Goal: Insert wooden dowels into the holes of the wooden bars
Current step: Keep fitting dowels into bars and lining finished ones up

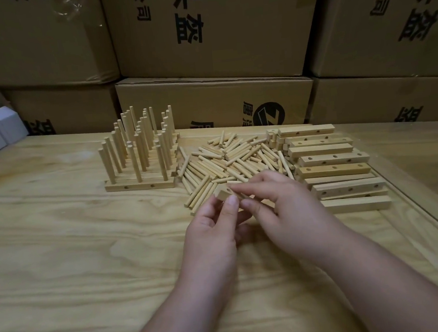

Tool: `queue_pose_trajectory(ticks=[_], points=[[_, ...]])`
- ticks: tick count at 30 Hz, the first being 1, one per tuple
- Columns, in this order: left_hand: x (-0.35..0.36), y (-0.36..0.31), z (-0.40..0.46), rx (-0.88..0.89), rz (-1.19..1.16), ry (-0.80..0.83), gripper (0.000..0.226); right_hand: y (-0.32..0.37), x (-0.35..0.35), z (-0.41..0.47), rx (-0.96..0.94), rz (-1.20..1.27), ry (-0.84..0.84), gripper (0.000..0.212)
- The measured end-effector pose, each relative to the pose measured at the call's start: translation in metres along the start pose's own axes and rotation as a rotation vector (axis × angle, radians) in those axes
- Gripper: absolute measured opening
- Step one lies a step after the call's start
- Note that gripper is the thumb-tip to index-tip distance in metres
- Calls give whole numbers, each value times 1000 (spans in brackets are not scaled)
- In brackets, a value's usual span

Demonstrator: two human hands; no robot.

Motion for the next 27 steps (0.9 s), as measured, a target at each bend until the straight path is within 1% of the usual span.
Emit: queue_pose_trajectory(ticks=[3,6,10,12,17,21,27], points=[[-2,1,2,9,0,-71,21,-14,-1,0,58,-1,-40,28],[-5,1,4,14,-30,-138,17,-24,1,-3,86,-86,-36,39],[-7,1,6,32,-54,-192,18,-30,5,-6,104,-142,3,62],[-8,2,6,39,-56,-191,19,-33,7,-6,120,-182,27,65],[-9,2,6,40,-61,-171,23,-37,8,-6,160,-209,39,59],[-8,1,5,36,-65,-176,23,-42,9,-6,175,-280,83,44],[-6,1,4,41,-49,-171,26,-45,9,-4,186,-351,12,31]])
Point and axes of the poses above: each hand's wrist, its own z-axis towards the middle knuckle, its own x-axis out of the palm, y = z × x, the point moved 2 cm from there along z, towards the middle knuckle, and after that the axes turned 5 degrees about -y, right-handed, at the moved point
